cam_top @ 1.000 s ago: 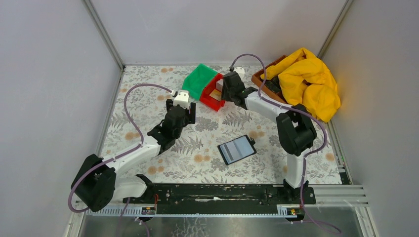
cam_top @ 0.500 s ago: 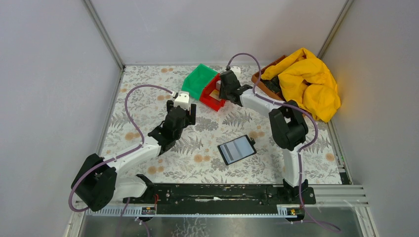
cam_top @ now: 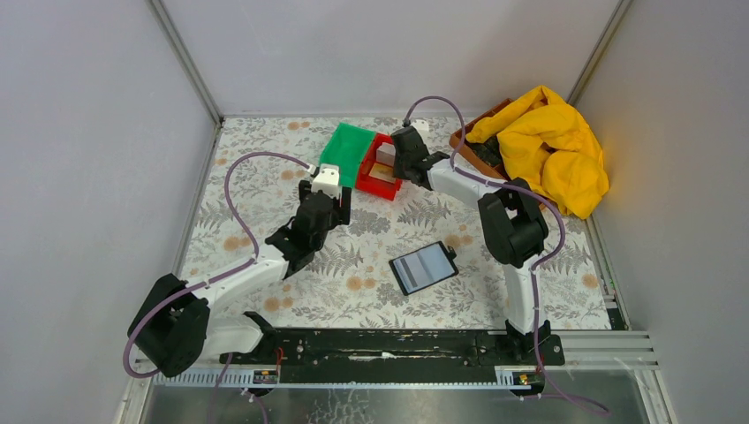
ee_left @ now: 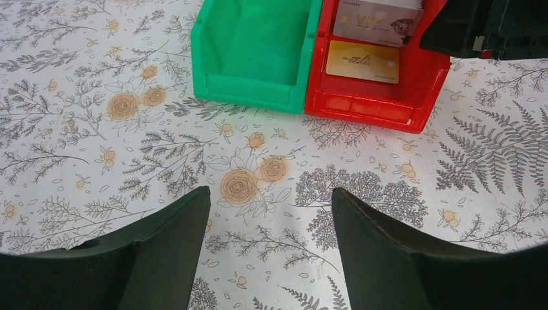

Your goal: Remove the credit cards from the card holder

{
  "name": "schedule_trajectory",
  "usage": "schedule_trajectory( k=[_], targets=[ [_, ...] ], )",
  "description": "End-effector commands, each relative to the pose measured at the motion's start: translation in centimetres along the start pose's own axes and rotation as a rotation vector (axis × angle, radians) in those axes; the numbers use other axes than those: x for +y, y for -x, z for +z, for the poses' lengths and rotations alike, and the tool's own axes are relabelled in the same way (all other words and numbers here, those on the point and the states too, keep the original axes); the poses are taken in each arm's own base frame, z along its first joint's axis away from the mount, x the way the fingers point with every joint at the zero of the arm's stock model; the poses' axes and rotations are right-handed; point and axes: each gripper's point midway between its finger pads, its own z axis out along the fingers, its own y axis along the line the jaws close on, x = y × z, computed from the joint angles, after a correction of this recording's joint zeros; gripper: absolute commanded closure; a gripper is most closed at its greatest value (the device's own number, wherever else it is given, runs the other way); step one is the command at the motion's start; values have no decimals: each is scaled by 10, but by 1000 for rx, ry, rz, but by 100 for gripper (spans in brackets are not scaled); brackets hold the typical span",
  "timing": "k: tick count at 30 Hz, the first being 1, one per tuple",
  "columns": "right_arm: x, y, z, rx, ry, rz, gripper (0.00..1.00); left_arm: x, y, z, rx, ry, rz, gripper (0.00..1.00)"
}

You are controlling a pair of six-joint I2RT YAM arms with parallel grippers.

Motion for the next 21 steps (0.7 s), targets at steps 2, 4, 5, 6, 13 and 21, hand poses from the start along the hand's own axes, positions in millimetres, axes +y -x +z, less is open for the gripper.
schedule_trajectory(
  k=[2,4,5,6,13,21],
  targets=[
    [6,1,-7,-1,35,-21,76,-3,4,2,-27,-3,-12,23],
    [6,1,-12,-1,45,-29,77,-3,4,2,-25,-5,-13,23],
    [5,-1,-13,4,49,-38,77,-4,5,2,-26,-7,-14,23],
    [5,-1,-16,5,53,-44,78,-4,5,2,-27,-9,-16,23],
    [2,-14,-33,18,84,-122,88,-6,9,-4,-36,-30,-42,23],
    [8,-33,-56,38,114,-186,91,-7,8,-8,-34,-40,-54,23]
  ],
)
